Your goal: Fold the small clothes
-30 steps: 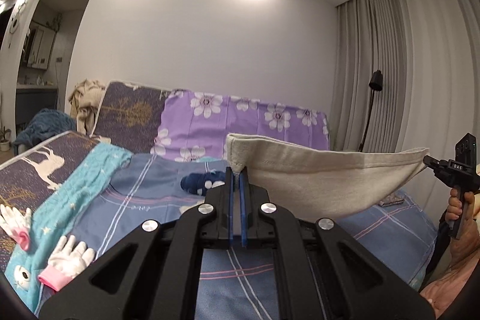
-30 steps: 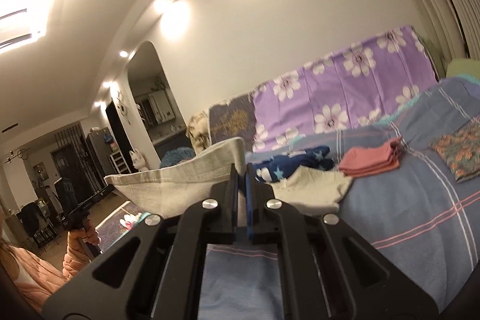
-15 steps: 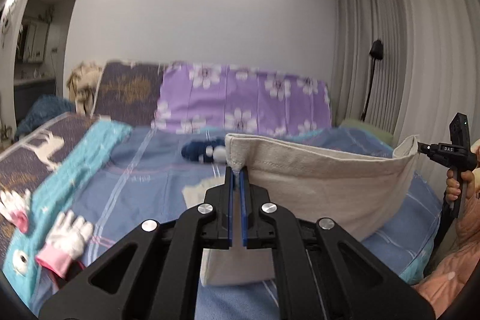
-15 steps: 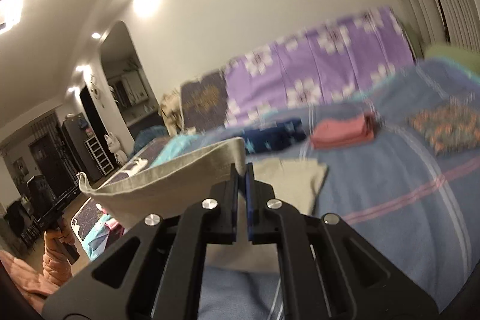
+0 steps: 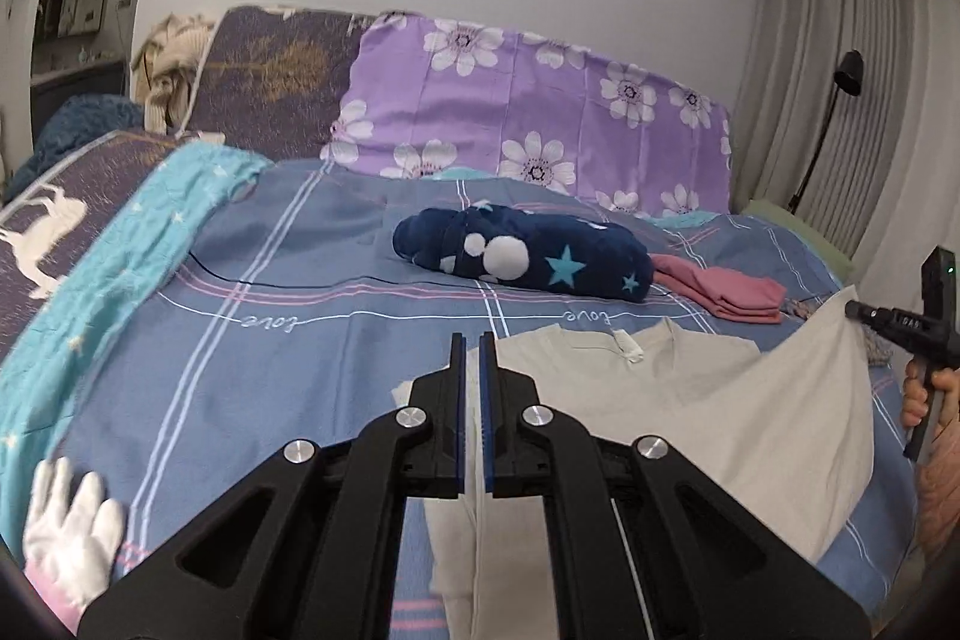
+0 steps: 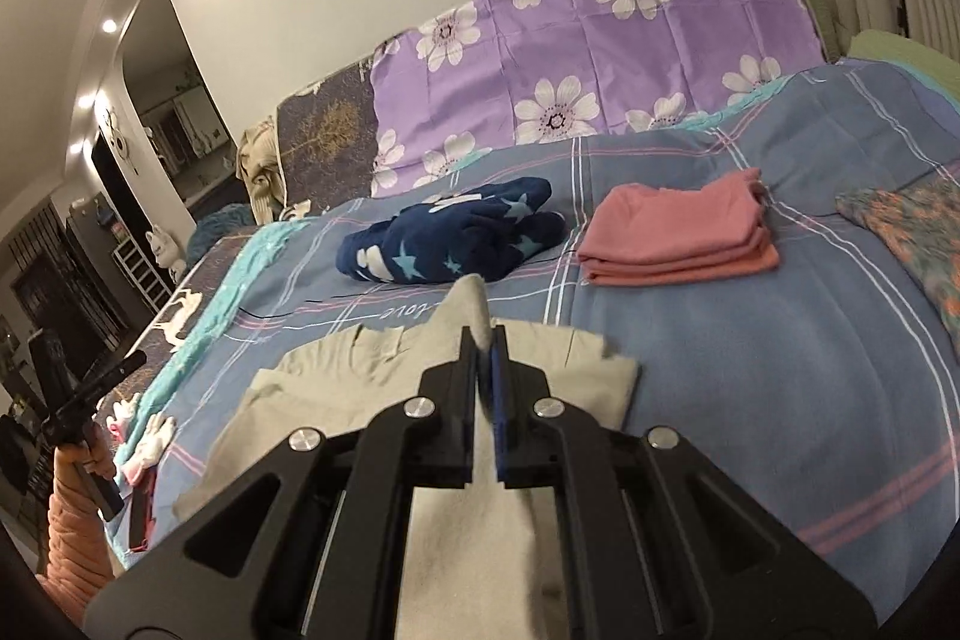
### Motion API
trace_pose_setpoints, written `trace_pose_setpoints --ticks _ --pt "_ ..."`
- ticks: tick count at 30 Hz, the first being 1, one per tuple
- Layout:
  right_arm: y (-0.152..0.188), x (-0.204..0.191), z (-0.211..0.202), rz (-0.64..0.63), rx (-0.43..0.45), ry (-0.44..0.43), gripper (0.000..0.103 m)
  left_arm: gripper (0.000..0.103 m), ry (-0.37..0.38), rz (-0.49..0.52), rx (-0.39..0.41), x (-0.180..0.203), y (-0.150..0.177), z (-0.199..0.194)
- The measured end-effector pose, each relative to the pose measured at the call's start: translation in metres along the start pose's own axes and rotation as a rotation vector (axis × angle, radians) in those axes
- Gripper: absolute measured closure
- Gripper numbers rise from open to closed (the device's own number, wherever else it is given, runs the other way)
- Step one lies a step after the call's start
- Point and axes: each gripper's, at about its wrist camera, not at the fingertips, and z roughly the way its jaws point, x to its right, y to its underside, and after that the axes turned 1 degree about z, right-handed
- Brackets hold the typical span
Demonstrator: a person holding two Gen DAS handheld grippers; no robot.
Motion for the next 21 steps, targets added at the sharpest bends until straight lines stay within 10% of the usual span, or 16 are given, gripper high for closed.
trace_pose_setpoints --ticks 4,8,21 --pt "0.010 0.026 0.048 0.065 -0.108 0.052 0.099 0.091 0.050 -0.053 -0.154 -0.007 0.015 0.054" --pt "0.031 0.043 0.060 0.105 -0.153 0.056 0.099 0.056 0.053 0.027 -0.249 0.007 0.038 0.084" --pt "0.043 0.044 0.059 0.116 -0.162 0.031 0.098 0.058 0.021 0.205 -0.364 0.026 0.035 0.135"
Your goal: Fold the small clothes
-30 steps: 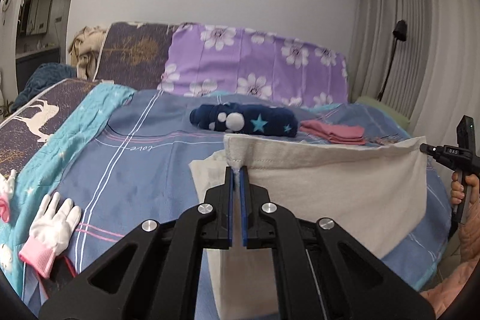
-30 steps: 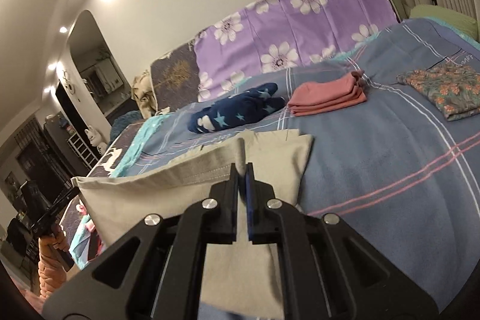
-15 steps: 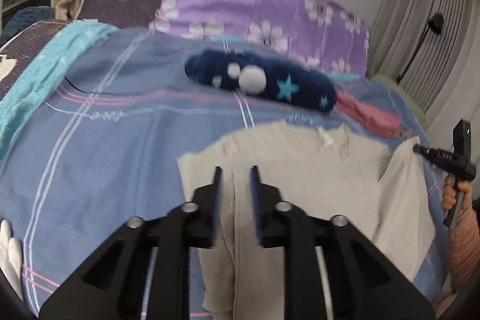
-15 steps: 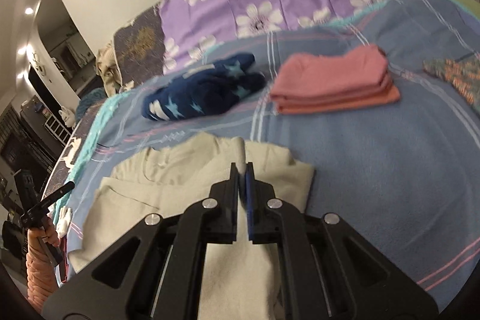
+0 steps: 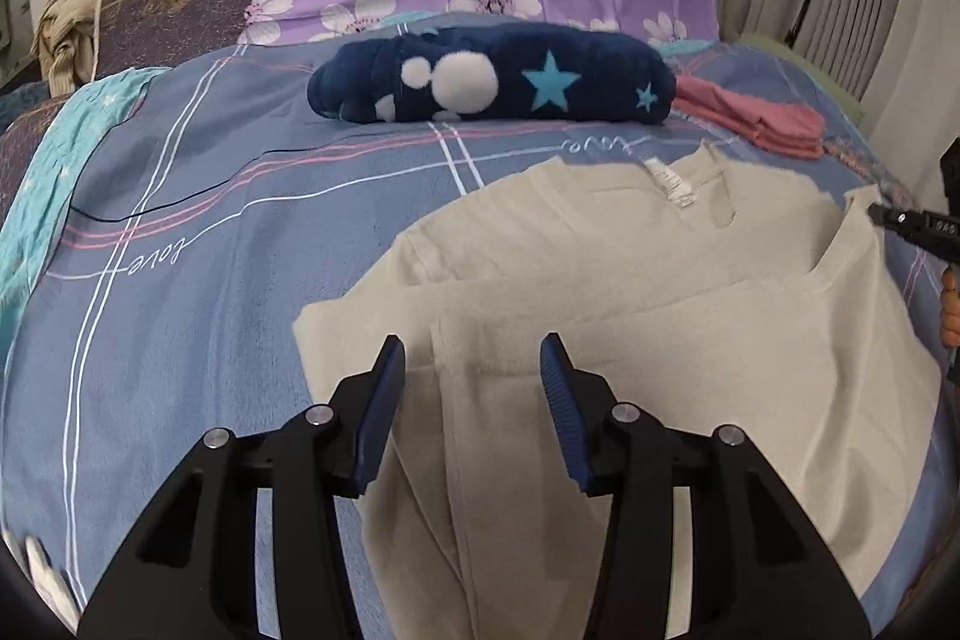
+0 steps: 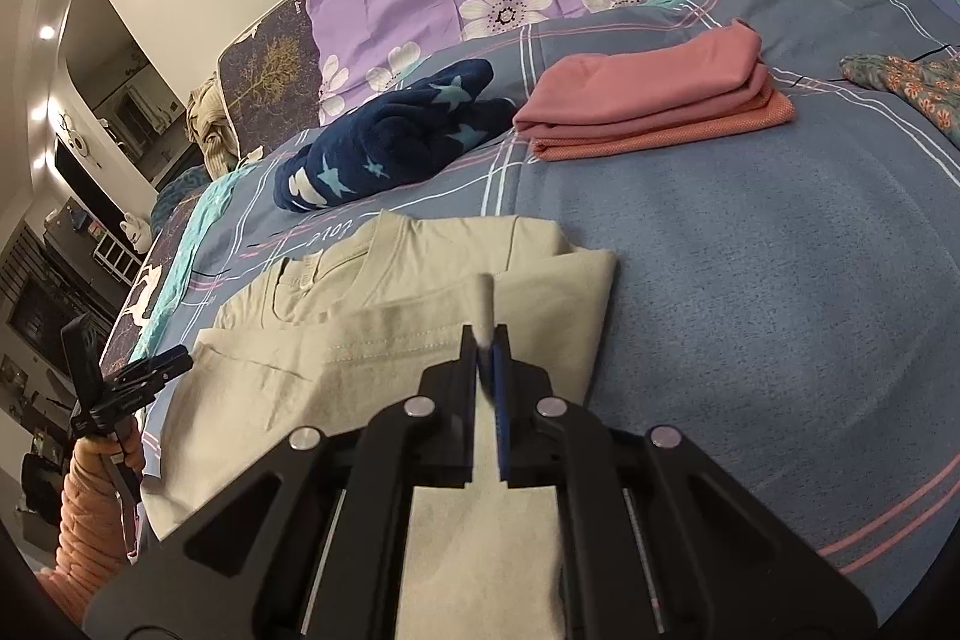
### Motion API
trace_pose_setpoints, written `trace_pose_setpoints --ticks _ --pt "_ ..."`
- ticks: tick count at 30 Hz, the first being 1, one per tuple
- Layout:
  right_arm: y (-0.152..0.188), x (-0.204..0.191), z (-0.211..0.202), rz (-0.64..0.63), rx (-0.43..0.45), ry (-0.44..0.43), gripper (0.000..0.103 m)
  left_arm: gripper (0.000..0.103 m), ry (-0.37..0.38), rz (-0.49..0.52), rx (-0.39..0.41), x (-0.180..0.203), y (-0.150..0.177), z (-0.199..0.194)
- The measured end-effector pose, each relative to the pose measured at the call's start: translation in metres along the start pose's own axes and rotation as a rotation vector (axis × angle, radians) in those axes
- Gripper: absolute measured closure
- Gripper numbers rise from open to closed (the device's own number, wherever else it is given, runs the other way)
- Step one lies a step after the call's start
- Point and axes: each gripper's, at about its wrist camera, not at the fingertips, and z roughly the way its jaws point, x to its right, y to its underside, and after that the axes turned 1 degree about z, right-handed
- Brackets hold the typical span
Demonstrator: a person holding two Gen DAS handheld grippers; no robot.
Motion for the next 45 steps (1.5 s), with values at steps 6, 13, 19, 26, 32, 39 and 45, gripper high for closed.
trace_pose_setpoints --ticks 6,13,19,26,32,39,45 --pt "-0.001 0.000 -0.003 0.003 0.015 0.007 0.098 0.097 -0.014 0.039 0.031 0.005 -0.006 -0.006" --pt "-0.032 -0.010 -0.035 -0.023 0.160 -0.021 0.098 0.096 -0.080 0.013 0.241 0.004 -0.026 -0.071" --pt "-0.069 -0.008 0.004 -0.022 0.154 0.006 0.098 0.096 -0.134 -0.061 0.262 -0.022 -0.050 -0.055" --pt "-0.066 0.014 0.080 -0.013 -0.010 0.076 0.097 0.095 -0.163 -0.073 0.058 -0.040 -0.040 0.033" --pt "-0.053 0.031 0.061 0.022 -0.010 0.070 0.093 0.090 -0.136 -0.089 0.064 -0.045 -0.024 0.022" --pt "-0.062 0.028 0.068 0.041 -0.049 0.032 0.063 0.053 -0.124 -0.141 0.059 -0.050 -0.034 0.025" --pt "-0.066 0.007 0.080 -0.062 -0.032 0.055 0.099 0.100 -0.113 -0.125 0.099 -0.046 -0.037 0.025"
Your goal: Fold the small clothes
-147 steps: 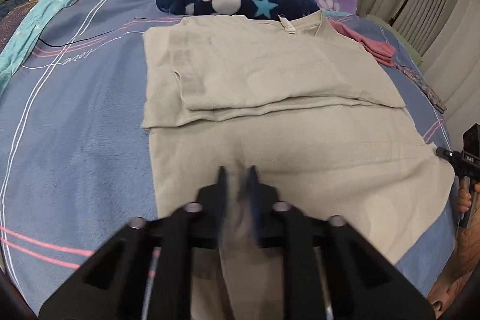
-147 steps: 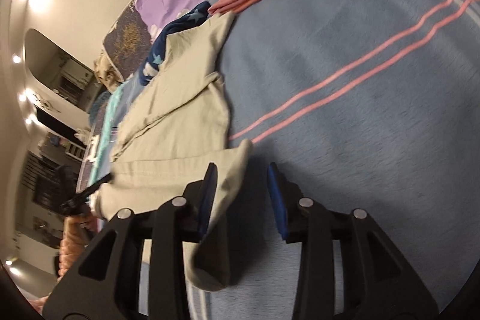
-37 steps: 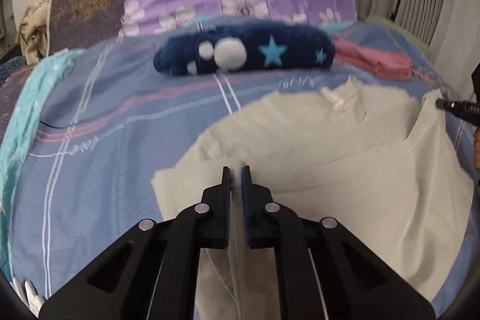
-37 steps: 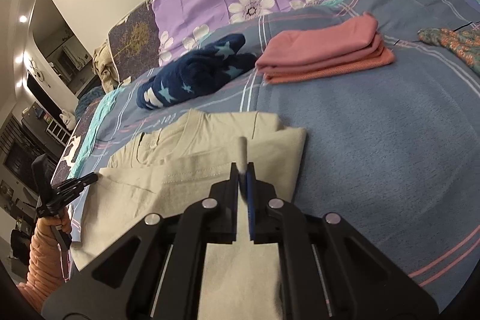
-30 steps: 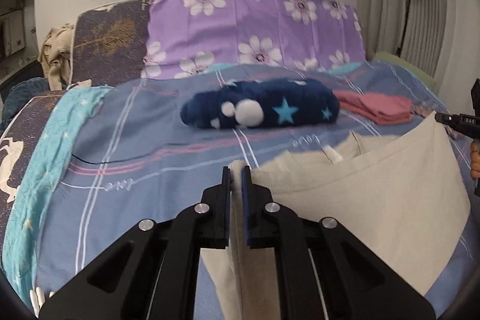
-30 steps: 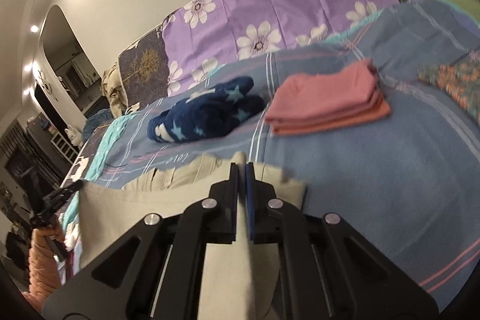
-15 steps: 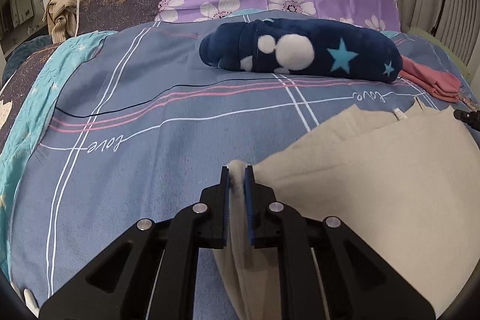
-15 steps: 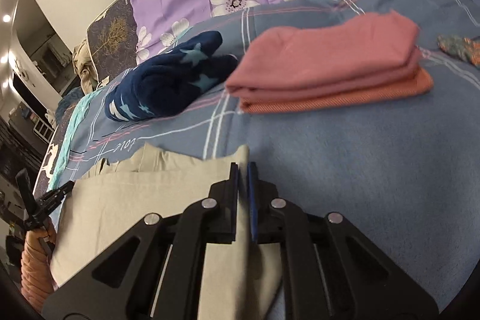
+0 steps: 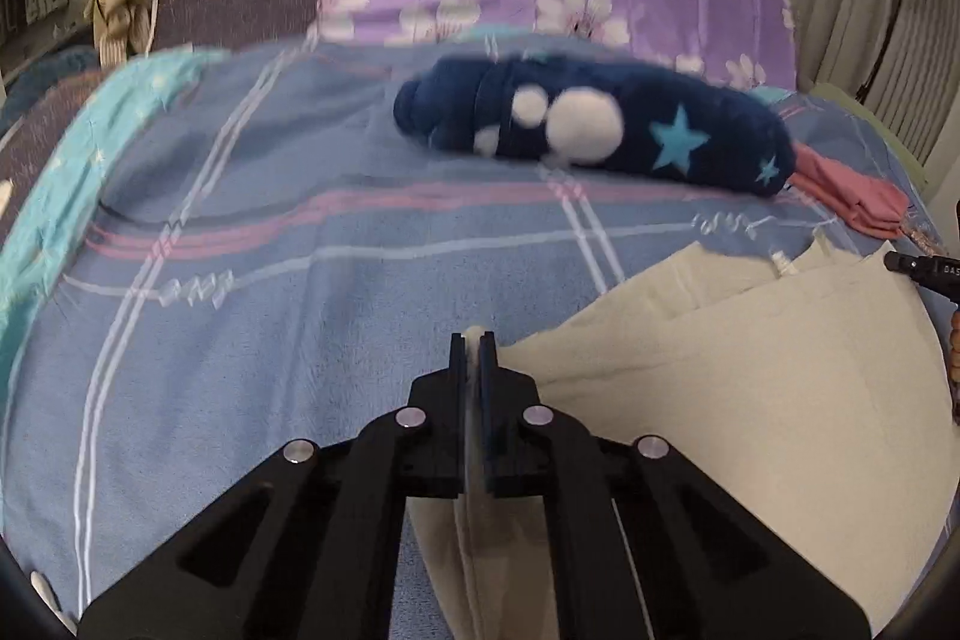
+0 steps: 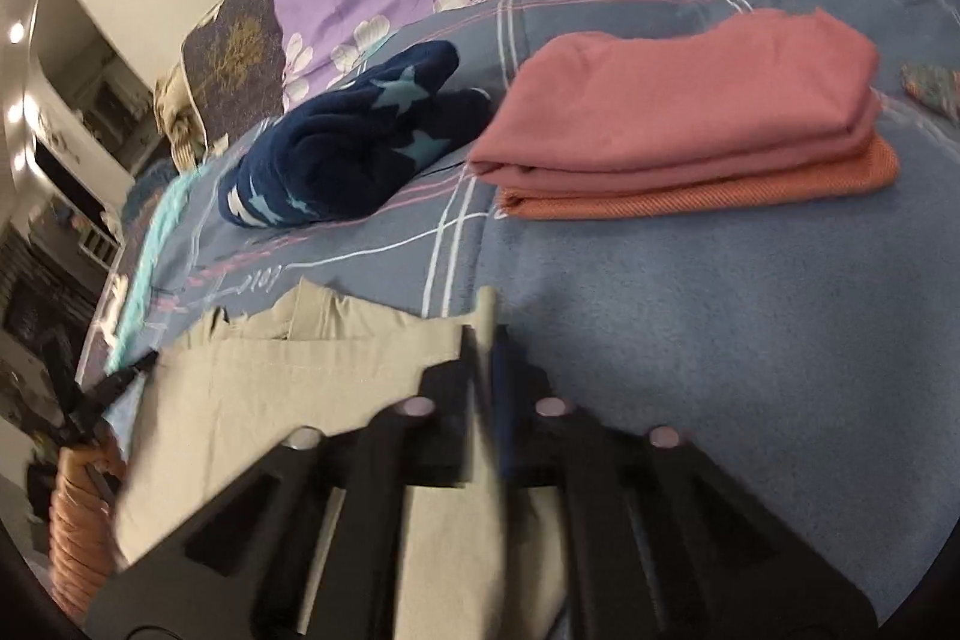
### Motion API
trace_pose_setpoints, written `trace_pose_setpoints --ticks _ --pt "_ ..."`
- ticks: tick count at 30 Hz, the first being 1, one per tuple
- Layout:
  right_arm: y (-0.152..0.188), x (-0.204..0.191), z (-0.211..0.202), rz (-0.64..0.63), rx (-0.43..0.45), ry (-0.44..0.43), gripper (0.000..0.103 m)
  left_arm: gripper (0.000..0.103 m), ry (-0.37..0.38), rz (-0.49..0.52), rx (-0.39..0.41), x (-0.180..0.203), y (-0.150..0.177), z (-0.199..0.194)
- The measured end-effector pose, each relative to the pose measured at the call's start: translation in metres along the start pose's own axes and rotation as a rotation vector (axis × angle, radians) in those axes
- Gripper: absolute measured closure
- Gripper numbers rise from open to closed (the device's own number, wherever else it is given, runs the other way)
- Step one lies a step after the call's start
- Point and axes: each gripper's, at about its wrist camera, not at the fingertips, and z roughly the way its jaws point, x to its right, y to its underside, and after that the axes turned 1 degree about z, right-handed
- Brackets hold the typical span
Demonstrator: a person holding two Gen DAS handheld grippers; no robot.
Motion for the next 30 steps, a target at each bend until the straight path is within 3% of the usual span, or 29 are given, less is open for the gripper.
trace_pose_setpoints --ticks 2,5,8,11,13,16,18,20,23,25,27,30 --pt "-0.002 -0.013 -0.022 -0.065 0.086 -0.024 0.099 0.100 -0.001 0.014 0.069 0.000 -0.003 -0.019" --pt "-0.008 -0.017 -0.029 -0.078 0.129 -0.015 0.099 0.100 -0.004 0.001 0.098 -0.005 -0.010 -0.026" --pt "-0.013 -0.011 -0.004 -0.053 0.089 0.023 0.099 0.100 -0.039 -0.010 0.083 -0.007 -0.015 -0.010" --pt "-0.007 0.002 0.024 -0.007 -0.008 0.096 0.089 0.099 -0.083 0.010 0.004 -0.006 -0.008 0.024" --pt "0.002 0.010 0.019 0.031 -0.007 0.088 0.087 0.099 -0.087 0.006 -0.043 -0.008 0.000 0.031" --pt "0.013 0.007 -0.016 0.012 0.033 0.093 0.086 0.091 -0.069 -0.005 0.012 -0.006 0.004 0.003" --pt "0.025 0.005 -0.043 -0.011 0.055 0.082 0.085 0.076 -0.070 0.009 0.077 0.002 0.011 -0.036" --pt "0.046 0.007 -0.074 -0.030 0.072 0.079 0.079 0.066 -0.047 0.029 0.120 0.014 0.022 -0.068" --pt "0.078 0.019 -0.100 0.004 0.059 0.092 0.078 0.060 -0.001 0.085 0.128 0.041 0.043 -0.101" --pt "0.103 0.033 -0.111 0.065 0.028 0.103 0.077 0.058 0.034 0.106 0.106 0.060 0.056 -0.110" --pt "0.125 0.045 -0.120 0.114 0.001 0.096 0.084 0.058 0.092 0.126 0.062 0.087 0.072 -0.112" --pt "0.156 0.052 -0.135 0.158 -0.025 0.040 0.088 0.058 0.175 0.195 -0.017 0.139 0.096 -0.108"
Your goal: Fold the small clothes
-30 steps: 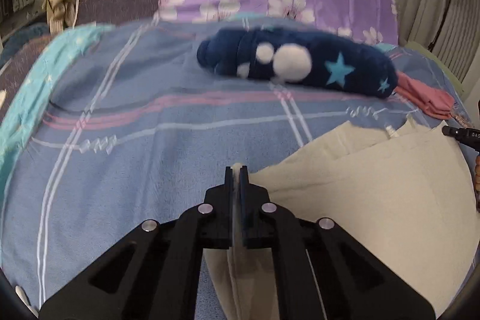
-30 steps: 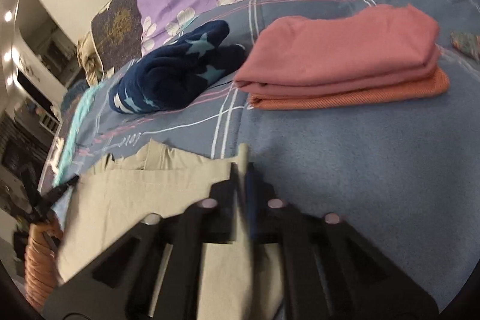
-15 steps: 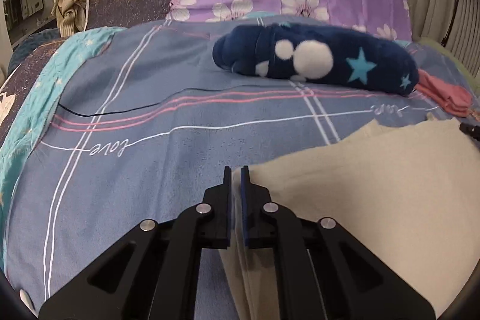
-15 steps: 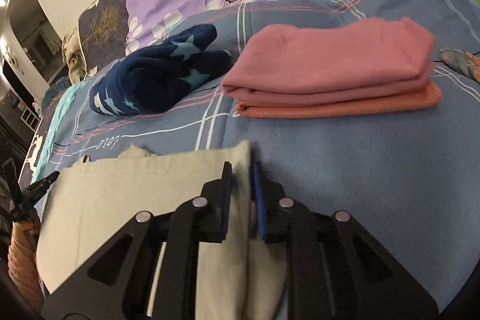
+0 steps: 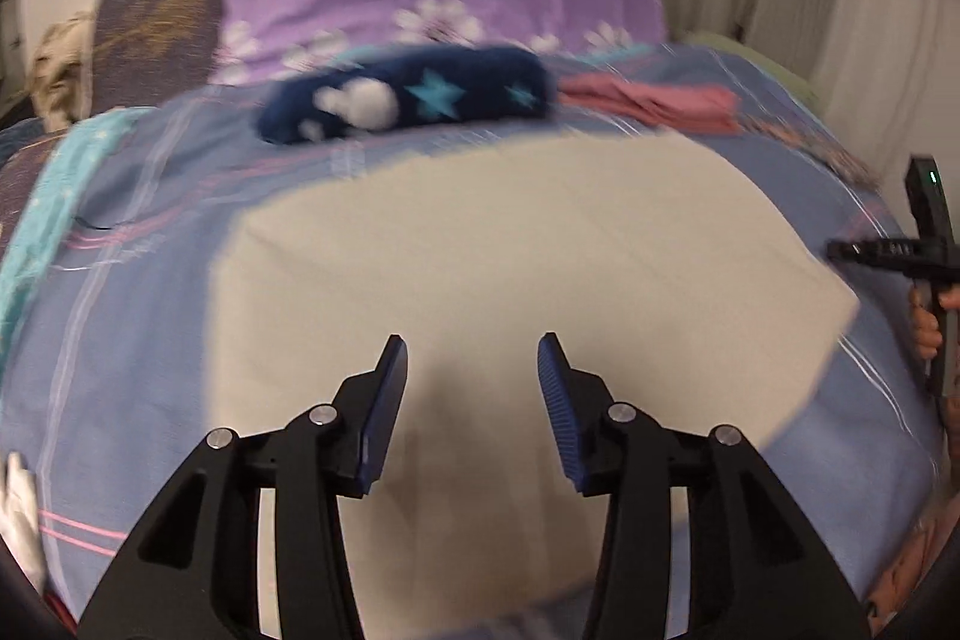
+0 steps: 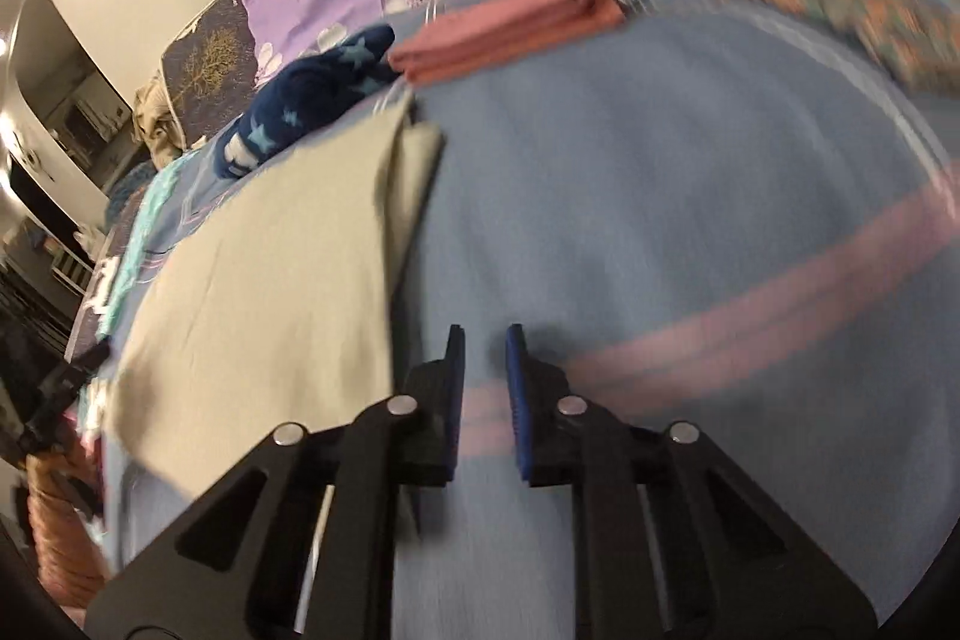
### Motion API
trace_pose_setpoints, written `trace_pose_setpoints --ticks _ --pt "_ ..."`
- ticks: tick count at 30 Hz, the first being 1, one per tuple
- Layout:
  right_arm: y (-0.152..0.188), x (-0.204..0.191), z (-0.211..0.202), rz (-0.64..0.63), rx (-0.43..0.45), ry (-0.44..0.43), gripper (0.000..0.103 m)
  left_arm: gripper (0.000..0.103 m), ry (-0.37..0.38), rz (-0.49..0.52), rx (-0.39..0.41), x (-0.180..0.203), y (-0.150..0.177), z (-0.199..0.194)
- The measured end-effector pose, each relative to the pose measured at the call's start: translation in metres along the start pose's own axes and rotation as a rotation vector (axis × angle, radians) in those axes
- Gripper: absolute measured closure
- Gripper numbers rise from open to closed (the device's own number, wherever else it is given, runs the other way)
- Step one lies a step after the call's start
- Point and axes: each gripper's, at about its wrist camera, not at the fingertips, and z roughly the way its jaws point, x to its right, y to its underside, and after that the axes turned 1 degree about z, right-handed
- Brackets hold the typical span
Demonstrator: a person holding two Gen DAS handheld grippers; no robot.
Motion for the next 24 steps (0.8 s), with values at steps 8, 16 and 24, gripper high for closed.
trace_pose_setpoints --ticks 8,16,24 --pt "0.027 -0.006 -0.008 -0.043 -0.051 -0.166 0.088 0.050 0.208 0.193 -0.072 0.136 -0.017 0.039" --pt "0.027 -0.034 0.000 -0.134 -0.091 -0.285 0.088 0.050 0.336 0.108 -0.126 0.195 -0.046 0.071" --pt "0.035 -0.038 0.003 -0.152 -0.115 -0.352 0.087 0.050 0.411 -0.004 -0.163 0.210 -0.068 0.097"
